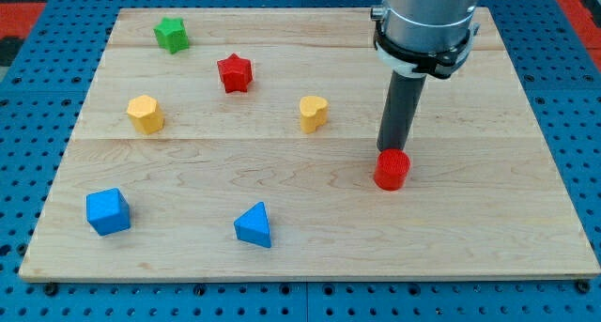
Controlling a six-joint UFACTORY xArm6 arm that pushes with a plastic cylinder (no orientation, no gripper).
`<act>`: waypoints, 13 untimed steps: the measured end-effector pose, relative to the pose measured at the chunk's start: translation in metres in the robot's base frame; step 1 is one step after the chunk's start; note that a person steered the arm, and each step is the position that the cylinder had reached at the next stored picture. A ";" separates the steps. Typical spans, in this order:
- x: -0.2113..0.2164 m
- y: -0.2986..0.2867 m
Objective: Adjust the triangle and red circle vertical to each other
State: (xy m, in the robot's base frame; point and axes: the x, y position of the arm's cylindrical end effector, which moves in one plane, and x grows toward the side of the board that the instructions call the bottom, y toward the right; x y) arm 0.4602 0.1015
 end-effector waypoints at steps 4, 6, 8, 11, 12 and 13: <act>0.088 -0.169; 0.109 -0.116; 0.158 -0.176; 0.109 -0.067; 0.139 -0.050; 0.139 -0.003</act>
State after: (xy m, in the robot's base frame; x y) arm 0.5993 0.0982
